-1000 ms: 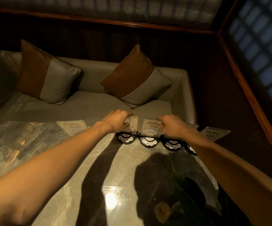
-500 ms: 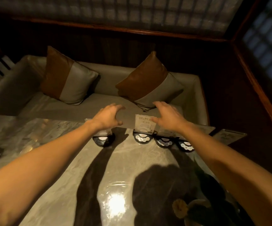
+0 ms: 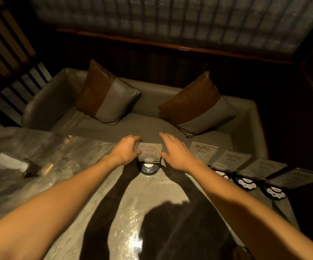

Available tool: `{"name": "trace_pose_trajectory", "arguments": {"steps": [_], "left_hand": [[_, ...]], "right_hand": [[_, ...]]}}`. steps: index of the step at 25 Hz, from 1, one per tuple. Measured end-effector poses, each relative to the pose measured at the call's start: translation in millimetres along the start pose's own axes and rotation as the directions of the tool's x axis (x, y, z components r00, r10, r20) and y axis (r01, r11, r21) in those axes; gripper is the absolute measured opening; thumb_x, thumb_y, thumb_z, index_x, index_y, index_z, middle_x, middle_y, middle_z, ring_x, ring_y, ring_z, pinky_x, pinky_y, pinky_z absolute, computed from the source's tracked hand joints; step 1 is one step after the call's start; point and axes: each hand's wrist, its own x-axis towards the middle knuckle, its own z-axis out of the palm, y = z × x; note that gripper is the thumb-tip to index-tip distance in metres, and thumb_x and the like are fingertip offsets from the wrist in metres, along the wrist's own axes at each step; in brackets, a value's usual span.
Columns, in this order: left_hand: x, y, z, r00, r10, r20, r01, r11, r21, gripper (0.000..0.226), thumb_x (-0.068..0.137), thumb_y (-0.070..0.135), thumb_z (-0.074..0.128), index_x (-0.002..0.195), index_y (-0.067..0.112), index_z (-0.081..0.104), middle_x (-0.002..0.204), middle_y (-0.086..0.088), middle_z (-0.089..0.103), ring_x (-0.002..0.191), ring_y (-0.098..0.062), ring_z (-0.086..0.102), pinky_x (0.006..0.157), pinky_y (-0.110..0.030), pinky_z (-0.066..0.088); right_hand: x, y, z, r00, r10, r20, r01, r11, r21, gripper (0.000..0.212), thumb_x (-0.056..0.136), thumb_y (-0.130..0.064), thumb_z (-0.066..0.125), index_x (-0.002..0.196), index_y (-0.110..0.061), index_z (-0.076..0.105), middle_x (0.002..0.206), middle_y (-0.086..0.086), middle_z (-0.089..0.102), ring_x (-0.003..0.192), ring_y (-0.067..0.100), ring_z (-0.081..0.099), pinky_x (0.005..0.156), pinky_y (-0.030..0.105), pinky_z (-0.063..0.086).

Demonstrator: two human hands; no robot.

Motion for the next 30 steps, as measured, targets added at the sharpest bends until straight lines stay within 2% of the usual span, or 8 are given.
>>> {"name": "trace_pose_trajectory", "arguments": {"steps": [2,4,6,7,10,15,20,30], "left_hand": [[-2,-5,5,0.999,0.009,-0.041,-0.011,0.998,-0.057,0.039,0.089,0.013,0.07,0.127,0.016,0.066,0.123,-0.009,0.071,0.114,-0.027,0.066,0.096,-0.04,0.053],[-3,-7,11,0.995,0.023,-0.101,-0.033,0.994,-0.104,0.026,0.092,0.011,0.066,0.117,0.017,0.071,0.113,-0.006,0.076,0.107,-0.025,0.07,0.091,-0.039,0.056],[1,-4,14,0.991,0.03,-0.134,-0.049,0.989,-0.143,0.02,0.095,0.011,0.064,0.112,0.016,0.074,0.11,-0.004,0.077,0.104,-0.023,0.071,0.092,-0.038,0.056],[4,-2,15,0.989,0.039,-0.143,-0.062,0.985,-0.16,0.02,0.096,0.01,0.063,0.112,0.016,0.074,0.11,-0.004,0.077,0.105,-0.022,0.071,0.093,-0.039,0.056],[17,9,19,0.985,0.065,-0.161,-0.092,0.982,-0.166,0.022,0.097,0.01,0.061,0.112,0.018,0.074,0.112,-0.003,0.077,0.106,-0.022,0.071,0.094,-0.041,0.056],[35,35,28,0.981,0.104,-0.164,-0.129,0.979,-0.156,0.022,0.096,0.01,0.061,0.112,0.016,0.075,0.112,-0.005,0.077,0.106,-0.025,0.07,0.092,-0.042,0.056],[47,48,37,0.982,0.111,-0.154,-0.137,0.976,-0.168,0.022,0.096,0.011,0.062,0.112,0.015,0.075,0.112,-0.007,0.077,0.105,-0.027,0.071,0.091,-0.043,0.056],[53,60,44,0.989,0.111,-0.094,-0.126,0.975,-0.18,0.023,0.097,0.014,0.062,0.116,0.017,0.074,0.114,-0.005,0.076,0.105,-0.024,0.07,0.092,-0.038,0.055]], "right_hand": [[9,-4,10,0.999,-0.033,-0.006,0.033,0.999,-0.034,0.057,0.094,-0.012,0.061,0.148,-0.014,0.041,0.145,0.013,0.052,0.132,0.031,0.049,0.109,0.044,0.039],[17,-5,9,0.998,-0.05,-0.043,0.046,0.996,-0.077,0.03,0.094,-0.009,0.057,0.124,-0.014,0.059,0.122,0.013,0.065,0.113,0.034,0.061,0.092,0.041,0.045],[23,-2,-1,0.998,-0.058,-0.021,0.055,0.988,-0.146,0.011,0.095,-0.013,0.054,0.103,-0.015,0.061,0.105,0.012,0.07,0.099,0.035,0.064,0.074,0.037,0.043],[25,2,-8,0.997,-0.071,0.009,0.071,0.981,-0.178,0.008,0.096,-0.016,0.054,0.1,-0.015,0.061,0.102,0.011,0.071,0.095,0.034,0.065,0.07,0.035,0.039],[27,16,-25,0.997,-0.064,0.037,0.07,0.978,-0.196,0.012,0.098,-0.022,0.055,0.104,-0.02,0.066,0.103,0.007,0.073,0.097,0.03,0.064,0.074,0.033,0.037],[26,42,-39,0.999,-0.035,0.013,0.036,0.979,-0.203,0.018,0.098,-0.021,0.056,0.109,-0.021,0.07,0.101,0.005,0.074,0.099,0.025,0.064,0.09,0.039,0.041],[20,59,-44,1.0,-0.028,-0.008,0.026,0.98,-0.198,0.017,0.099,-0.024,0.056,0.108,-0.023,0.07,0.102,0.002,0.073,0.099,0.025,0.062,0.09,0.039,0.041],[15,75,-50,0.999,-0.032,-0.008,0.029,0.971,-0.238,0.016,0.098,-0.021,0.056,0.106,-0.021,0.07,0.097,0.003,0.072,0.098,0.025,0.062,0.083,0.033,0.03]]}}
